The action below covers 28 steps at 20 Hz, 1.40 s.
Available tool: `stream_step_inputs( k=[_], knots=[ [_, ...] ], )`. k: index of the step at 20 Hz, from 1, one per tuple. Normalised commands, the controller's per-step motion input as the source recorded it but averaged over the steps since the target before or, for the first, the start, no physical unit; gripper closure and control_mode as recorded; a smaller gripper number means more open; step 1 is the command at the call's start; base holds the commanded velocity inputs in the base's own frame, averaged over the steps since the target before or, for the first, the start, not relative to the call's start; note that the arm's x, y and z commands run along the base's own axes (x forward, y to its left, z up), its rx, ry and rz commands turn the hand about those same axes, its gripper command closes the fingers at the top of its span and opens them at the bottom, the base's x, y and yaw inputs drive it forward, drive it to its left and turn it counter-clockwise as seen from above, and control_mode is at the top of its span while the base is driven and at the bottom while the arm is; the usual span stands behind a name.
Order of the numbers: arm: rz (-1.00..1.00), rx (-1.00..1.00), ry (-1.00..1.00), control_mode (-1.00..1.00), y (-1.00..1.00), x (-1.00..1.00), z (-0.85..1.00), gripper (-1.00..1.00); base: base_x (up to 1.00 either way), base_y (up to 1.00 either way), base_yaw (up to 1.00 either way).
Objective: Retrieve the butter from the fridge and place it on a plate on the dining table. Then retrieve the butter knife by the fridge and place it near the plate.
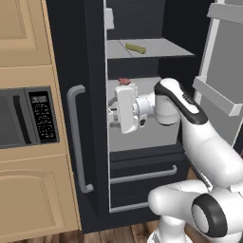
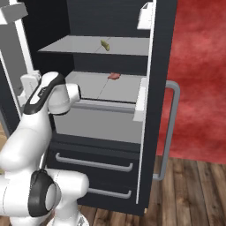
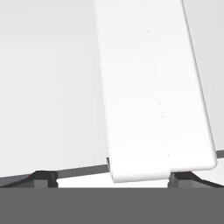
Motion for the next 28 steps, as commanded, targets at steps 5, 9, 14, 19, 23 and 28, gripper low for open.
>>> stream_step_inputs(
  k=[5,9,14,19,23,28],
  knots=[
    [0.00,0.00,0.00,-1.00,0.46,0.00,0.00,-1.00,0.00,0.00,0.00],
    [0.00,-0.02,0.00,-1.00,0.63,0.00,0.00,-1.00,0.00,0.00,0.00],
    [-0.02,-0.04,0.00,-1.00,0.46,0.00,0.02,-1.00,0.00,0.00,0.00],
    [-0.08,-0.08,0.00,-1.00,0.09,-0.08,0.07,-1.00,0.00,0.00,0.00],
    [-0.15,-0.13,0.01,-1.00,-0.16,-0.09,0.00,-1.00,0.00,0.00,0.00],
    [-0.17,-0.15,0.06,-1.00,-0.60,0.00,0.00,-1.00,0.00,0.00,0.00]
  ],
)
